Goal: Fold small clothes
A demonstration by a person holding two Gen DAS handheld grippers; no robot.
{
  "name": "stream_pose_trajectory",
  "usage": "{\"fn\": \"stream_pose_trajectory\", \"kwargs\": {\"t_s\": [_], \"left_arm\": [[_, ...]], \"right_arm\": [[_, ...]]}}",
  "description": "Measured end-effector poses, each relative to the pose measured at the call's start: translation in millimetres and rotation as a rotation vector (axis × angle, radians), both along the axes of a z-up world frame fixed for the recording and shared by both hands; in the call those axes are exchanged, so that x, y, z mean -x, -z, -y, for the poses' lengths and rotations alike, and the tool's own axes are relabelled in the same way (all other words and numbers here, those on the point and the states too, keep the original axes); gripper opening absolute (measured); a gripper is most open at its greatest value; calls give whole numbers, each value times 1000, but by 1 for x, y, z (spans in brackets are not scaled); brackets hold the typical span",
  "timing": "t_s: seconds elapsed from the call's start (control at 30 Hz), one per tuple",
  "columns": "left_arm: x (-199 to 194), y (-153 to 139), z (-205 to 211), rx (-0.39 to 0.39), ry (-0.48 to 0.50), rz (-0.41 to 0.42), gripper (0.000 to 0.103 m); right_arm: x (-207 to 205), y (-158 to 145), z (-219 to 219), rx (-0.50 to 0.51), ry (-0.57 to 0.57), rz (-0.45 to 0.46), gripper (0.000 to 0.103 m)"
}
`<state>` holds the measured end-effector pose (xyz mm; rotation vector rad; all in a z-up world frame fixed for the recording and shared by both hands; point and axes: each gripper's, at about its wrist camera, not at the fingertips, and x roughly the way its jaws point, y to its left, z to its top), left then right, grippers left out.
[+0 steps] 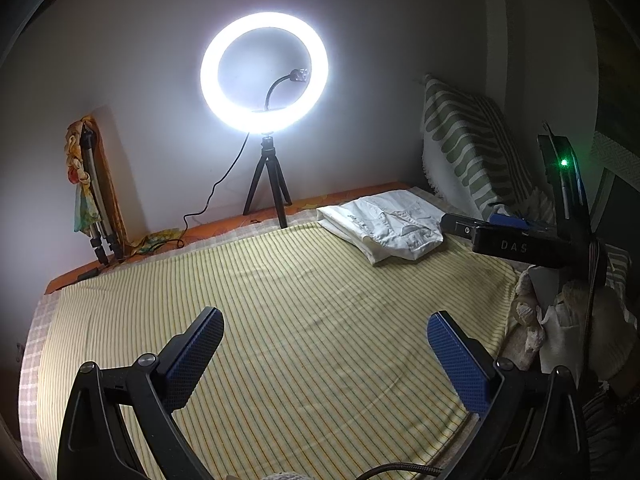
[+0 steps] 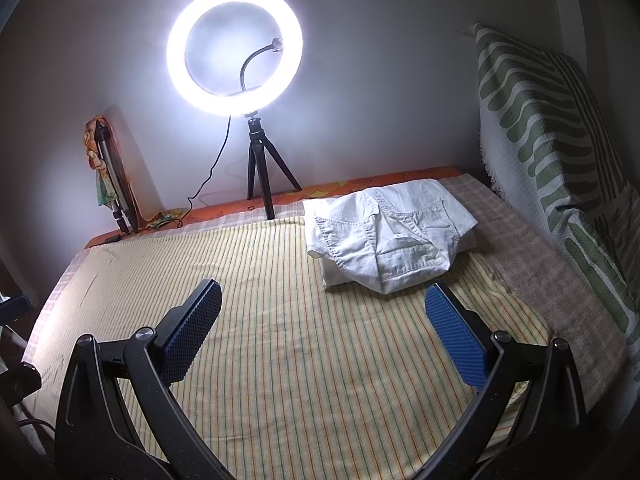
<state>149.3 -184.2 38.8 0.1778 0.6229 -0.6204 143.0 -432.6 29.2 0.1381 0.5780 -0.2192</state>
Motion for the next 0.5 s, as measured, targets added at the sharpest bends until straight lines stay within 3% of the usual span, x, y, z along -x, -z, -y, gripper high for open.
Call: {"fn": "stream_pose_trajectory", "kwargs": {"t_s": [0.5], "left_arm": [[0, 2, 4, -14, -5, -7, 103]], "right_arm": [[0, 6, -2, -16, -17, -7, 103]]}}
